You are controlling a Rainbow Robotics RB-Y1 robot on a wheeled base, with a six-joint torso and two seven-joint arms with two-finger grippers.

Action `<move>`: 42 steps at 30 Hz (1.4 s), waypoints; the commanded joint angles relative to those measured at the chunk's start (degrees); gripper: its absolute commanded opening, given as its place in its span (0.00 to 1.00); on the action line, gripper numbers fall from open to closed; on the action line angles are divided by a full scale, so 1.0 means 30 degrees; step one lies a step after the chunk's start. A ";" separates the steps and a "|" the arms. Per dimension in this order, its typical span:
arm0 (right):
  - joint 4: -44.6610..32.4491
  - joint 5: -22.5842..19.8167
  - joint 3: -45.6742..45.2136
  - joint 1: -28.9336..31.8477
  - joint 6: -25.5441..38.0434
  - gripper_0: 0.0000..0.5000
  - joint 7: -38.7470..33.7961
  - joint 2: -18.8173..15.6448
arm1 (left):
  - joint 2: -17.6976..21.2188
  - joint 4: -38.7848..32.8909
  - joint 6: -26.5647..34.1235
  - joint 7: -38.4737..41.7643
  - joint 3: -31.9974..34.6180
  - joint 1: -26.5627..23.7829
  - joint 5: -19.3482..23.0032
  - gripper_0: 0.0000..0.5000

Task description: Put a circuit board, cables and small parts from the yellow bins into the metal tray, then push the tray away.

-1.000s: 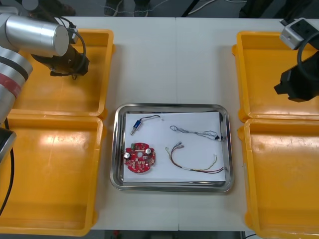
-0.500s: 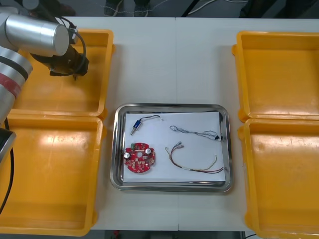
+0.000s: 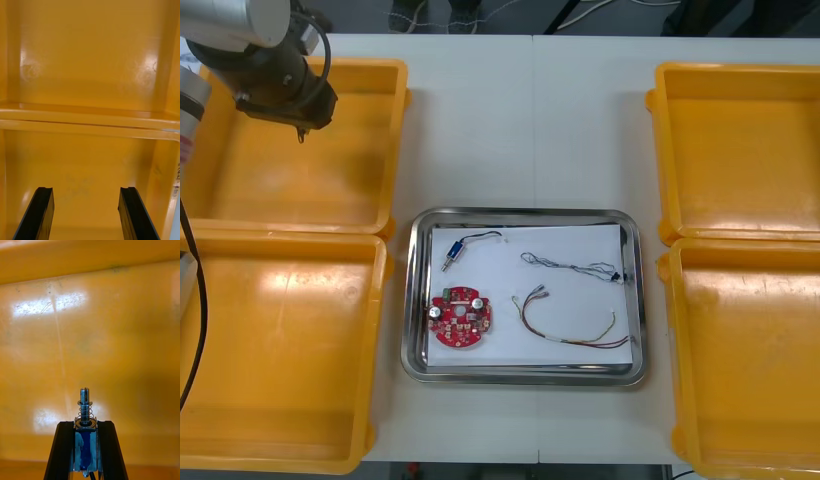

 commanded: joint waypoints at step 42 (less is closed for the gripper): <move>-0.0998 0.0827 -0.0591 0.2828 0.0053 1.00 -0.1263 0.2297 | -0.6179 -1.1932 0.5466 1.1907 -0.5574 0.2152 -0.2620 0.00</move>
